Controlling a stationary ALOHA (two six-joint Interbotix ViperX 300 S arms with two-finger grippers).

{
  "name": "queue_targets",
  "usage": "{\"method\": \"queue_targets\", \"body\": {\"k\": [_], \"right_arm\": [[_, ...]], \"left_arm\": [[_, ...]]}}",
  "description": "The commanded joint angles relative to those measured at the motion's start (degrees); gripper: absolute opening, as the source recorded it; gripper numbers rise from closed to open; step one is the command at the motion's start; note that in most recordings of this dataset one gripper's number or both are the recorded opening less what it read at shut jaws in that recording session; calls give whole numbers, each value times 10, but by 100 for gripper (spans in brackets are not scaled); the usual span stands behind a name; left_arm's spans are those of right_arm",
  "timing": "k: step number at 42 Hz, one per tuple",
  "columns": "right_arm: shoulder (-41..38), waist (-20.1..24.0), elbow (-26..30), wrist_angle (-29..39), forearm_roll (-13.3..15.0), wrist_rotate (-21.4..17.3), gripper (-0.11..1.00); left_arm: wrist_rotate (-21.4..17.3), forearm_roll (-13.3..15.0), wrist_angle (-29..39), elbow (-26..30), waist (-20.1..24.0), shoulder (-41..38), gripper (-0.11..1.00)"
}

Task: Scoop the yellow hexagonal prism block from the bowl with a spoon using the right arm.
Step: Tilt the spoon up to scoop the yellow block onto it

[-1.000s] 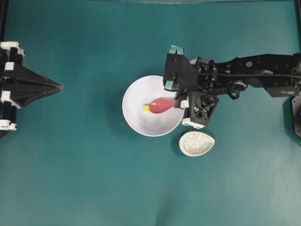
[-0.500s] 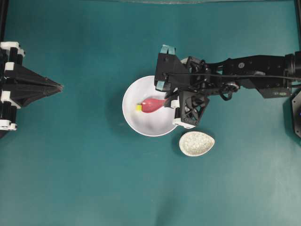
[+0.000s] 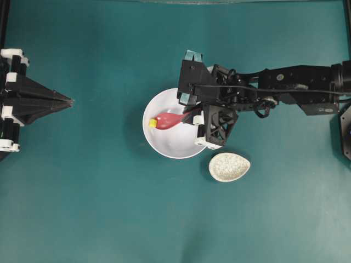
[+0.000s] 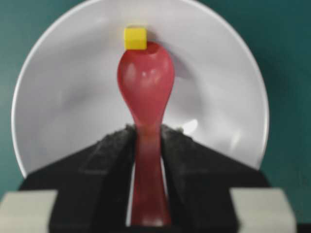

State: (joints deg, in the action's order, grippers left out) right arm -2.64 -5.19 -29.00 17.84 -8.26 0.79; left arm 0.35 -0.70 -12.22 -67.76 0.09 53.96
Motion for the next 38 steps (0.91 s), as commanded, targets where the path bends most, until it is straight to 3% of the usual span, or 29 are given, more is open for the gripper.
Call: {"method": "queue_targets", "body": {"k": [1, 38], "right_arm": [[10, 2, 15, -11, -1, 0, 25], [75, 2, -29, -89, -3, -4, 25]], "left_arm": [[1, -1, -2, 11, 0, -3, 0], [1, -1, -2, 11, 0, -3, 0]]}}
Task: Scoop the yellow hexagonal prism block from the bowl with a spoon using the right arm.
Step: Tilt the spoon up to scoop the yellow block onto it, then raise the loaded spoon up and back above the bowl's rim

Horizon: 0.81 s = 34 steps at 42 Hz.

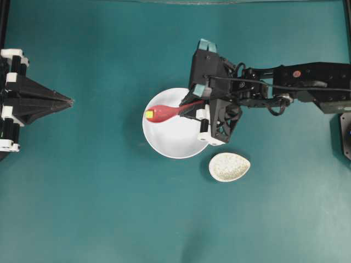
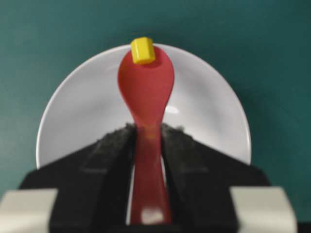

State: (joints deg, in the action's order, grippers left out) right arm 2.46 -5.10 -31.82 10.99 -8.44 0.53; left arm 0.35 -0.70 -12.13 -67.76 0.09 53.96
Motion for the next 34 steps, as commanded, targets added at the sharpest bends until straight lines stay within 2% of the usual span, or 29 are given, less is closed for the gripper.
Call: {"method": "queue_targets", "body": {"k": [1, 7, 12, 20, 27, 34], "right_arm": [[28, 1, -6, -31, -1, -1, 25], [54, 3, -38, -104, -2, -2, 25], [90, 7, -76, -190, -3, -4, 25], [159, 11, -145, -301, -4, -31, 25], [205, 11, -179, -313, -4, -47, 25], [221, 11, -189, -313, -3, -49, 25]], "left_arm": [[1, -1, -3, 11, 0, -3, 0], [1, -1, -3, 11, 0, -3, 0], [1, -1, -2, 11, 0, -2, 0], [1, -1, -3, 11, 0, -2, 0], [1, -1, -3, 11, 0, -1, 0], [1, -1, -2, 11, 0, 0, 0]]}}
